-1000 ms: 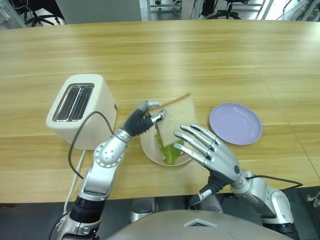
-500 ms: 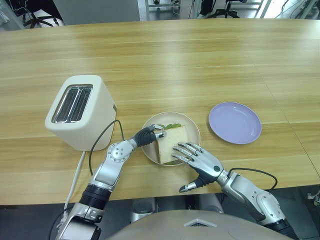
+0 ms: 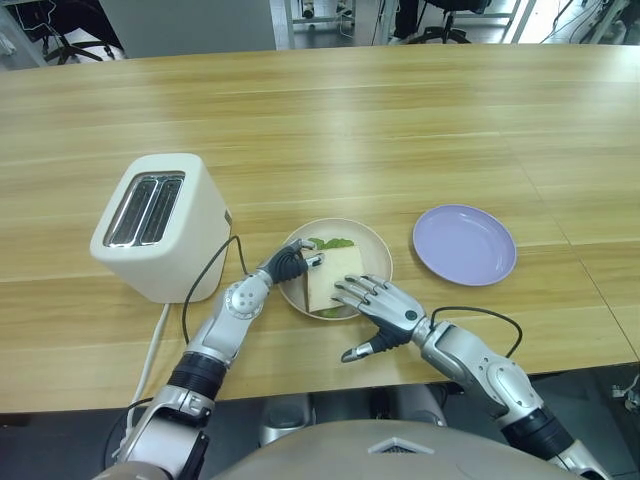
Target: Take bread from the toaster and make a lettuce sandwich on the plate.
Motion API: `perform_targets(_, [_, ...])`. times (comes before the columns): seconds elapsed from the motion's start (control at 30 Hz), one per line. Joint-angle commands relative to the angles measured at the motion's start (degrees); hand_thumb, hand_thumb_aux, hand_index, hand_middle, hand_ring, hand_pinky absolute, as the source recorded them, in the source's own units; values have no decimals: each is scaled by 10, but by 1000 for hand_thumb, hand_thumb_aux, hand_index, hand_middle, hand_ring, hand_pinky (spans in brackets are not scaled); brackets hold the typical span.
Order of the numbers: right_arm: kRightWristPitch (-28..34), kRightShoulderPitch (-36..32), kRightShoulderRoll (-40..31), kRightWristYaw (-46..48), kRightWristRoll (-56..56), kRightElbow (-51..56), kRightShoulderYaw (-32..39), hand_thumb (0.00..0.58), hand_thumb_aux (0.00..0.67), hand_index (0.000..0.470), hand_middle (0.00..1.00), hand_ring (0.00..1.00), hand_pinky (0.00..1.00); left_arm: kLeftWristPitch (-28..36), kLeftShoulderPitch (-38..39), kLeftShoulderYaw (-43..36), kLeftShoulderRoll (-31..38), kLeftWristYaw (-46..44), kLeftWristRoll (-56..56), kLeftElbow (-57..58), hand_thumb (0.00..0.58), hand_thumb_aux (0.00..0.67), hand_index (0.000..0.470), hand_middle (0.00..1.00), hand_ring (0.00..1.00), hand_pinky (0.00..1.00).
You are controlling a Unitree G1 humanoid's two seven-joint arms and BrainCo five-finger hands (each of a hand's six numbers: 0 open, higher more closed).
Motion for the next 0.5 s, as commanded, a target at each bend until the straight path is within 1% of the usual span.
perform_targets(0.03, [27,-4,0,58,7,83,36,0,0,0,0,0,0,-52,-15,42,22,124,89,-110,0,0,0,1000,1000,1000])
perform_targets(0.1, [37,-21,6,45,11,95,36,0,0,0,0,0,0,-72,-3,71,31,171,113,-172,0,0,0,1000,1000,1000])
perform_targets(0.13, [40,-28,11,34,19,98,32,0,0,0,0,0,0,-81,7,86,33,187,118,-201,0,0,0,890,890,890])
perform_targets(0.17, [44,-35,17,16,33,98,25,0,0,0,0,0,0,-87,20,105,34,205,125,-231,0,0,0,745,745,745])
perform_targets(0.2, [43,-42,22,-2,47,95,16,0,0,0,0,0,0,-97,34,121,36,216,127,-256,0,0,0,251,251,251])
perform_targets(0.23, [41,-47,29,-26,65,88,3,0,0,0,0,0,0,-104,50,138,36,226,129,-283,0,0,0,0,0,0])
perform_targets(0.33, [22,-59,41,-78,131,70,-34,0,0,0,0,0,0,-126,100,180,33,240,115,-339,0,0,0,0,0,0])
perform_targets(0.37, [15,-62,43,-88,152,64,-45,31,18,13,0,0,0,-131,115,188,31,238,104,-351,0,0,0,0,0,0])
perform_targets(0.4, [5,-64,44,-104,168,59,-55,140,87,60,0,0,0,-139,128,196,28,238,94,-360,0,0,0,0,0,0])
perform_targets(0.43, [-7,-66,46,-120,190,50,-70,366,263,180,0,0,0,-147,143,200,25,231,76,-371,0,0,0,0,0,0])
perform_targets(0.47, [-18,-67,48,-127,216,41,-83,366,263,180,0,0,0,-156,156,201,23,222,53,-380,0,0,0,0,0,0])
perform_targets(0.5, [-34,-68,52,-130,255,33,-97,580,670,460,0,0,0,-164,168,202,19,213,28,-388,0,0,0,0,0,0])
